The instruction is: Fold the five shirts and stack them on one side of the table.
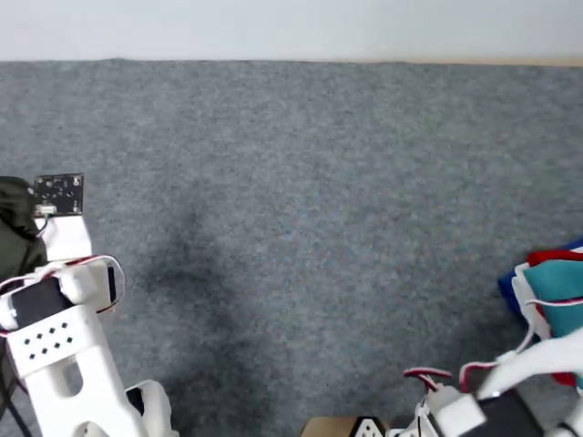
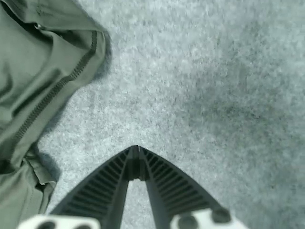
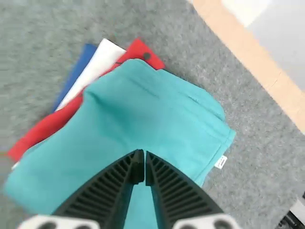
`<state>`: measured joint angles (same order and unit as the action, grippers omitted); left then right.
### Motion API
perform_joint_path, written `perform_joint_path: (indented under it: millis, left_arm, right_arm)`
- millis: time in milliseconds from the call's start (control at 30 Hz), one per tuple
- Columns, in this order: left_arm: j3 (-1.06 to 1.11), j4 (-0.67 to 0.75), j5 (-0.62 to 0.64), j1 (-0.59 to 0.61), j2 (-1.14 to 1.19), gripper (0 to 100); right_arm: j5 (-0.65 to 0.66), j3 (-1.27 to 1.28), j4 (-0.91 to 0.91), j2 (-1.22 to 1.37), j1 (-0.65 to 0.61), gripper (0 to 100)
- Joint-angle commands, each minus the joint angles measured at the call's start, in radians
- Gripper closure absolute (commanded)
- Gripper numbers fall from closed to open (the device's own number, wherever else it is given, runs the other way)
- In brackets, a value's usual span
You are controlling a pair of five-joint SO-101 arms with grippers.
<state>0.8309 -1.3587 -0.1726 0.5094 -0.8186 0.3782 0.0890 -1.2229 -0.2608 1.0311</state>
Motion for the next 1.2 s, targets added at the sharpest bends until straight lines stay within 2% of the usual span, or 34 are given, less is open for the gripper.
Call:
perform_joint_path:
  millis: [0,100,433,800,1000,1100,1167]
  left_arm:
    - [-0.048,-0.011,0.003,-0.006,-0.020,100]
    - [-0.054,-0.011,0.005,-0.006,-0.020,100]
    - [-0.056,-0.009,0.002,-0.003,-0.020,100]
    - [-0.061,-0.052,-0.002,-0.006,-0.020,100]
    - [-0.140,-0.061,-0.169,0.002,-0.012,100]
    - [-0.163,0.012,-0.236,0.061,-0.009,99]
    - [-0.160,0.077,-0.299,0.118,-0.009,94]
  right_arm:
    - [0.011,-0.055,-0.105,-0.113,-0.018,99.0]
    - [0.011,-0.049,-0.189,-0.142,-0.028,99.0]
    - [0.009,-0.023,-0.556,-0.173,-0.194,99.0]
    - [0.012,0.137,-0.565,-0.317,-0.196,99.0]
    - [0.014,0.227,-0.565,-0.469,-0.197,99.0]
    - [0.018,0.258,-0.565,-0.542,-0.197,99.0]
    - [0.020,0.272,-0.565,-0.590,-0.197,99.0]
